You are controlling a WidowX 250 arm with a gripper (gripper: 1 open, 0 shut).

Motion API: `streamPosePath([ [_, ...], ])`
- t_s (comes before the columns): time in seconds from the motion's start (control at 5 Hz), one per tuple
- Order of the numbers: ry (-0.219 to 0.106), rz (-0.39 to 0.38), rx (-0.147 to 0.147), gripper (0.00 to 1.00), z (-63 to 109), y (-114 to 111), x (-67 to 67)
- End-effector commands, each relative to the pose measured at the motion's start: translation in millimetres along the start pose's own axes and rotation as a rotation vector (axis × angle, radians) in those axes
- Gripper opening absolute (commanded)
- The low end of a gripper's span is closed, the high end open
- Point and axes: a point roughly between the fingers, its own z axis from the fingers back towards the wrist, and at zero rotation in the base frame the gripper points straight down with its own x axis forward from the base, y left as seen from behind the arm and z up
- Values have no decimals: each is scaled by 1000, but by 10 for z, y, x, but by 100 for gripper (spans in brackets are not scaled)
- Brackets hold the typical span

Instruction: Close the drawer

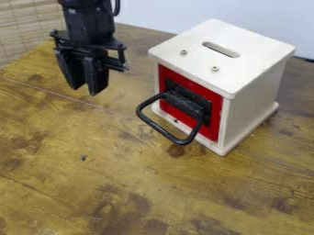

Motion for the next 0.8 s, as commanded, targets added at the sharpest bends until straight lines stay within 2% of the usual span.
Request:
streamPosePath([
  [0.0,-91,-21,2,0,316,-128,12],
  [0.6,-80,6,9,0,252,28,-4],
])
